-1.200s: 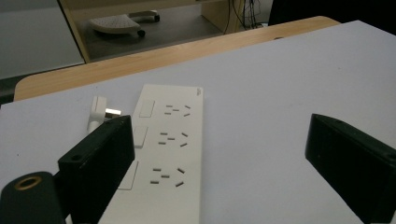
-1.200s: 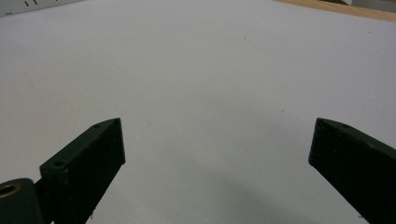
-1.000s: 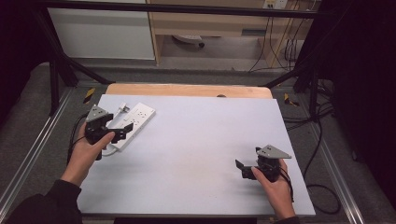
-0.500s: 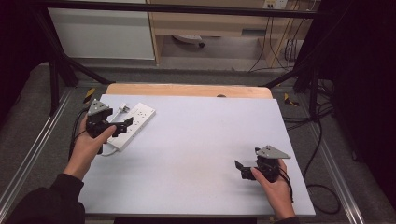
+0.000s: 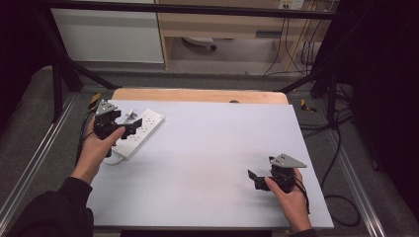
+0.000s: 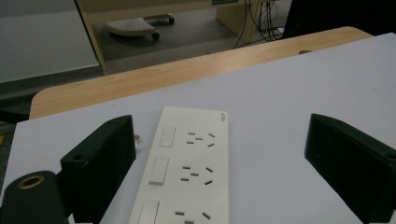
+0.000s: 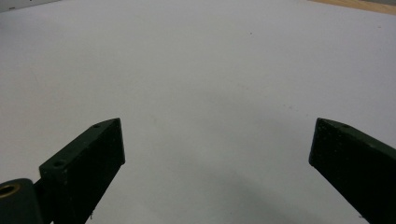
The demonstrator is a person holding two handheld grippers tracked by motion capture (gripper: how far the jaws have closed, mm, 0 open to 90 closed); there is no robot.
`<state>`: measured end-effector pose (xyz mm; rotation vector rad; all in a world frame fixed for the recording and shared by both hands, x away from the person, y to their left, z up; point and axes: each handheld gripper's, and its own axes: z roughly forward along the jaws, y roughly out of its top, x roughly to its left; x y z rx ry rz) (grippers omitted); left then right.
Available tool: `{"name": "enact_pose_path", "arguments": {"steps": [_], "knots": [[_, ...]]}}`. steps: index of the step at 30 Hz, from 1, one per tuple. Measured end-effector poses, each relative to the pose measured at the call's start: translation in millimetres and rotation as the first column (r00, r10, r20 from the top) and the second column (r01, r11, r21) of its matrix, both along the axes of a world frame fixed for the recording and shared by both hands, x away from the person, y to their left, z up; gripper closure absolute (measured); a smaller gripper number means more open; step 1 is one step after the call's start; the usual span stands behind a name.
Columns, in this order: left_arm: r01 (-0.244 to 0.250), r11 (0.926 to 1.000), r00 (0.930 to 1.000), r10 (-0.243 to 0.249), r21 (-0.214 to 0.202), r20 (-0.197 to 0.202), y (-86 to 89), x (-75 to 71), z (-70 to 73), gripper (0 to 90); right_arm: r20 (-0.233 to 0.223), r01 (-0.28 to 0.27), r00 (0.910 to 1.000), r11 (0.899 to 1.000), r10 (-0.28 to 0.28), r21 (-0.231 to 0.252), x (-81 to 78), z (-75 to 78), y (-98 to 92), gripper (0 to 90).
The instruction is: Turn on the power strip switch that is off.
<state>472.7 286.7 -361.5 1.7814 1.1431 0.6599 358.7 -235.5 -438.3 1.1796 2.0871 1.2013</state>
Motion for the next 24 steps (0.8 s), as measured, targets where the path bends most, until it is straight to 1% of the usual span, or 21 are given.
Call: {"name": "enact_pose_path", "arguments": {"steps": [2,6,13,24], "knots": [[-0.002,0.9999,1.0000,0.002,0.010,-0.006,-0.3,2.7,-2.7,9.0,-0.002,0.001,1.0000,1.000,-0.001,0.001,-0.1,0.1,0.4,3.9],[-0.010,0.9998,0.9999,0.010,0.015,-0.010,0.2,6.4,-6.1,9.1,0.003,0.001,1.0000,1.000,-0.001,-0.001,-0.1,0.4,0.1,3.9],[-0.027,0.9996,0.9995,0.028,0.005,-0.013,-0.1,12.8,-11.0,9.4,0.004,0.001,1.0000,1.000,-0.001,0.005,-0.1,0.8,-0.7,3.9],[-0.044,0.9985,0.9982,0.046,0.032,-0.039,-2.6,25.0,-23.3,10.0,0.011,0.001,0.9999,1.000,-0.001,0.009,-0.5,1.2,-1.8,3.9]]}}
